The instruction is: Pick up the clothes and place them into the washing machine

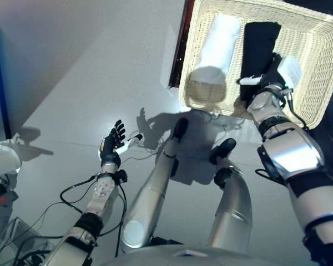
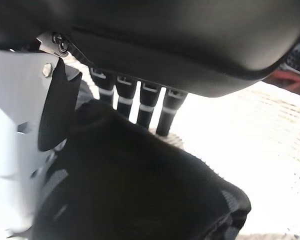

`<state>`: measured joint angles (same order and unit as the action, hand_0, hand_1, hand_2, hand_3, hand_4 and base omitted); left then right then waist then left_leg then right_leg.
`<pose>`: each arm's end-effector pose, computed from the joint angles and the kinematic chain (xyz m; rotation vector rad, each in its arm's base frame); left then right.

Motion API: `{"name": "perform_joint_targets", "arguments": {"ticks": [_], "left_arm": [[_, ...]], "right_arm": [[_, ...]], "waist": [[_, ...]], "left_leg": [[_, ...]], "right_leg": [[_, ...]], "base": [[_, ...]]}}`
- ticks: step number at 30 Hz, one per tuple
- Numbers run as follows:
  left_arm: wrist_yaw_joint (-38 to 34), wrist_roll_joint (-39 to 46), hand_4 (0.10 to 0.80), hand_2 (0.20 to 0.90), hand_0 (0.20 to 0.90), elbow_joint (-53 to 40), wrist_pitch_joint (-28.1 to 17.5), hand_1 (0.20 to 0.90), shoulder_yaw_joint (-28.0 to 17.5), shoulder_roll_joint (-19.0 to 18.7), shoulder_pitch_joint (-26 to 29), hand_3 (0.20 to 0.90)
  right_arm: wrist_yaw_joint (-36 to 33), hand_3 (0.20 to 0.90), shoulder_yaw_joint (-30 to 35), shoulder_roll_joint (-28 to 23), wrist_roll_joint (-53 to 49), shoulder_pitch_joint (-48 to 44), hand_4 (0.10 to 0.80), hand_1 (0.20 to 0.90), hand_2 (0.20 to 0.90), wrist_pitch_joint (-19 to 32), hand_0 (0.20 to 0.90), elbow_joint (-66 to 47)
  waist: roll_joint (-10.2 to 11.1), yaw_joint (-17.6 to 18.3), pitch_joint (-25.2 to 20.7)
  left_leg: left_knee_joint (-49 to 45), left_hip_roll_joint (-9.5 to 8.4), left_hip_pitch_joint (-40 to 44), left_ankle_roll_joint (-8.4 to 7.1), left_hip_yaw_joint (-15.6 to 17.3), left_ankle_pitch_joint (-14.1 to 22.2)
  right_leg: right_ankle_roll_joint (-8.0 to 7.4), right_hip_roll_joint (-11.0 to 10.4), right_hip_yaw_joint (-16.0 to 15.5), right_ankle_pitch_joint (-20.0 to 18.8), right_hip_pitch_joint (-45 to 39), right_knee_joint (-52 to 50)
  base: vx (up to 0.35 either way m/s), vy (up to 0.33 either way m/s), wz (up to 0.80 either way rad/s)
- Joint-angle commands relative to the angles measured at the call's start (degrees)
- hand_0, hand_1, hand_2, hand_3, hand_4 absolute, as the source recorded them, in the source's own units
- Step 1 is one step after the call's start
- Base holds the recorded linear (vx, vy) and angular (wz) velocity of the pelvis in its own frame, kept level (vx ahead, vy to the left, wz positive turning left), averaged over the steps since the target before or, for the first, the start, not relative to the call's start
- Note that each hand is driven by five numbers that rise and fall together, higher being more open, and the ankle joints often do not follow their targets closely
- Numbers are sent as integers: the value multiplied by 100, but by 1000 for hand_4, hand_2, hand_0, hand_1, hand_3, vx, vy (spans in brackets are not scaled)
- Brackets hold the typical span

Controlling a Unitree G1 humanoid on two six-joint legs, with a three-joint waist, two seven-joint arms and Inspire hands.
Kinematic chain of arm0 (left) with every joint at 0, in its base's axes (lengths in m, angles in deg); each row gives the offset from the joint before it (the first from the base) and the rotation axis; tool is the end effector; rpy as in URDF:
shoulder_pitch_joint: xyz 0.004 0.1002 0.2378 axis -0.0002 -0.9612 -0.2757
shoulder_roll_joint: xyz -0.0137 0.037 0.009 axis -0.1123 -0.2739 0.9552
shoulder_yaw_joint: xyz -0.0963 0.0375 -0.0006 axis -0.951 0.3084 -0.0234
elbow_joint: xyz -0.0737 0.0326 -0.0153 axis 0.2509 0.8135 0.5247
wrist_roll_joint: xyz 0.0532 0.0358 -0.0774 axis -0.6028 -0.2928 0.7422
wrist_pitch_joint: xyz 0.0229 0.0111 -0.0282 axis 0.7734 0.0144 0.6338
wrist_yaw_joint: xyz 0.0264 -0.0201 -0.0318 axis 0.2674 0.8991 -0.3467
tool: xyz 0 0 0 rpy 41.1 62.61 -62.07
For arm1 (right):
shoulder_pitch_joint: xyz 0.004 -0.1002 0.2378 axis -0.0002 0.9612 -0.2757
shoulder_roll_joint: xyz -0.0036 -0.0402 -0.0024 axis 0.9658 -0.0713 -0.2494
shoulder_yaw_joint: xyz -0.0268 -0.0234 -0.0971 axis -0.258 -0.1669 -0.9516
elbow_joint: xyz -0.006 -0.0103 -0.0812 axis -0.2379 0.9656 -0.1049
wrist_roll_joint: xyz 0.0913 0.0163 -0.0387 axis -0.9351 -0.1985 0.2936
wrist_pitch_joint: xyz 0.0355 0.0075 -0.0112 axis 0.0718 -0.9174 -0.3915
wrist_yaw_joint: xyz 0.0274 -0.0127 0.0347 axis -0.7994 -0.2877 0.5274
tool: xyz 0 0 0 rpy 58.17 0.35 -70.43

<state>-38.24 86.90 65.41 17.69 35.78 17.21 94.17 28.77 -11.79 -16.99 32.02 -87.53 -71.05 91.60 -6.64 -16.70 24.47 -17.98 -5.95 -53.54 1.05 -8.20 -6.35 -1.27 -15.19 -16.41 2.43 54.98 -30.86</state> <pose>0.2122 0.1683 -0.0209 -0.0914 0.1343 0.1374 0.3604 -0.2419 0.1642 -0.8878 0.0716 -0.7131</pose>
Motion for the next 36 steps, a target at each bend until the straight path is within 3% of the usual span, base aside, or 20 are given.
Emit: {"name": "perform_joint_targets", "arguments": {"ticks": [1,16,23,26,30,31,36], "left_arm": [[-213,-76,800,900,900,-162,-228,900,-111,-35,-29,900],[-169,-180,800,900,900,1052,-51,900,96,5,-100,900],[-32,-177,800,900,900,1574,-15,900,5,0,-222,900],[42,-173,800,900,900,1691,-20,900,-69,-12,-282,900],[169,-88,800,900,900,1709,-44,900,-74,47,-301,900],[206,-78,800,900,900,1724,-58,900,-49,59,-305,900],[363,83,800,900,900,1908,-114,900,1,203,-362,900]], "right_arm": [[147,200,-349,-117,161,-60,300,200,200,-44,200,6],[106,200,-166,-13,95,346,300,200,200,71,200,-113],[369,200,716,-171,-1523,766,300,200,200,801,200,-633],[603,200,1317,-182,-2671,1081,300,200,200,1190,200,-880],[1176,200,2291,58,-4768,1673,300,200,200,1899,200,-1512],[1263,200,2494,120,-5137,1793,300,200,200,2074,200,-1605],[1542,200,3053,334,-6035,2084,300,200,200,2531,200,-2007]], "waist": [[-481,-150,188],[-342,142,-53],[-289,299,-313],[-311,352,-427],[-365,429,-527],[-405,438,-512],[-488,531,-631]], "left_leg": [[-175,-36,-293,-382,164,388],[243,134,409,-407,342,303],[509,207,948,-410,441,303],[584,224,1152,-406,480,330],[621,233,1316,-379,544,369],[638,242,1290,-348,592,205],[730,258,1412,-344,635,213]], "right_leg": [[-172,31,246,448,-372,-32],[-238,211,368,131,-1004,651],[-292,288,455,18,-1466,1024],[-301,300,519,10,-1641,1143],[-310,318,604,13,-1771,1215],[-272,316,551,-147,-1759,1266],[-288,334,613,-156,-1834,1378]], "base": [[22,17,-3],[6,6,-9],[39,3,-19],[48,4,-16],[11,25,-15],[-75,34,-22],[-1,13,-11]]}}
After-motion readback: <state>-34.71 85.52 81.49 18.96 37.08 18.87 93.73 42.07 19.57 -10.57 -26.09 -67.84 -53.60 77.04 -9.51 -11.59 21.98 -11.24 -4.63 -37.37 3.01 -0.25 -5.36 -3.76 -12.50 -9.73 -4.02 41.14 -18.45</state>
